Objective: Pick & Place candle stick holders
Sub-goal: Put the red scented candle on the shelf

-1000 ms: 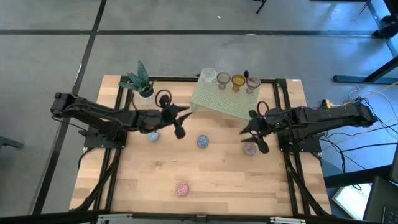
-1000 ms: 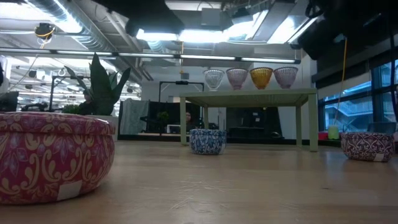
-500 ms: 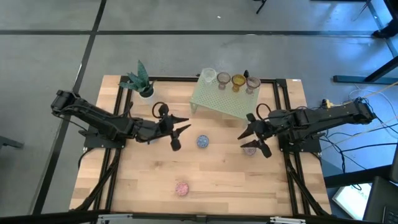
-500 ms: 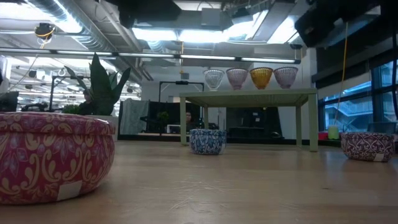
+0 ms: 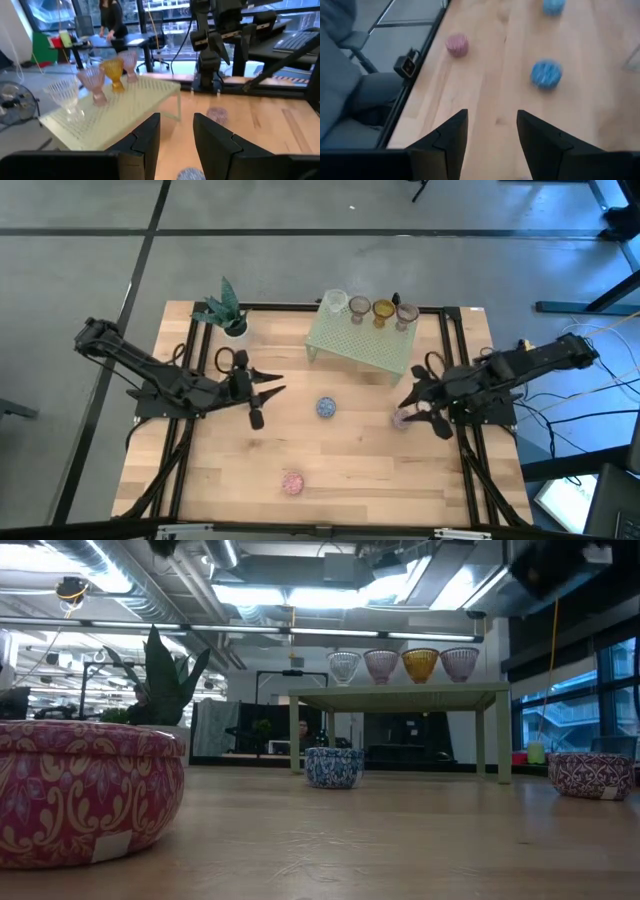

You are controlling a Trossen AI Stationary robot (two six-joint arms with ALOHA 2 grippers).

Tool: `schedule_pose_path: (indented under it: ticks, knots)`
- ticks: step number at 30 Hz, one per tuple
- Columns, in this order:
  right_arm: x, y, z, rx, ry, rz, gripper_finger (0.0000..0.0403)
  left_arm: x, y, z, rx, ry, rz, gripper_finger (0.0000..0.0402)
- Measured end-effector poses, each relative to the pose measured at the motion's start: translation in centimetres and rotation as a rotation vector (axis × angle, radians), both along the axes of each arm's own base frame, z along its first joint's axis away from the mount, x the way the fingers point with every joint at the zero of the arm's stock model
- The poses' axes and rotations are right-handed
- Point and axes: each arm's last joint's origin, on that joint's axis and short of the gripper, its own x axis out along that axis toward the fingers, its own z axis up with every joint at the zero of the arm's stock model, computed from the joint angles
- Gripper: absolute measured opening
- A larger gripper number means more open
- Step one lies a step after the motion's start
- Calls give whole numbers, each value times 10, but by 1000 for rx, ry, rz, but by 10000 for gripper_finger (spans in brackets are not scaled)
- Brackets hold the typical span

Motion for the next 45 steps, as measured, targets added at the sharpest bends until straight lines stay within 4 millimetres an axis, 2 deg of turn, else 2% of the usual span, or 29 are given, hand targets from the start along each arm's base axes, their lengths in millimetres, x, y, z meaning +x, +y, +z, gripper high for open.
schedule_pose_path:
  ticks: [3, 7, 12, 31, 38, 45]
  knots:
    - [-2, 4, -27, 116, 136, -36, 173, -1, -2, -16, -32, 2, -3, 113]
    - [-10, 4, -55, 209, 329, -149, 173, -2, -1, -23, -73, -36, 17, 113]
    - [-17, 3, -75, 279, 474, -191, 173, -2, 1, -17, -55, -89, 66, 113]
    - [-15, 0, -82, -4, 368, -76, 173, -2, 1, -13, -23, -109, 75, 113]
    - [-9, 2, -90, -28, 426, -76, 175, -2, 1, -13, -14, -106, 90, 113]
    - [-1, 6, -102, -47, 517, -62, 226, -2, 2, -13, 3, -99, 95, 113]
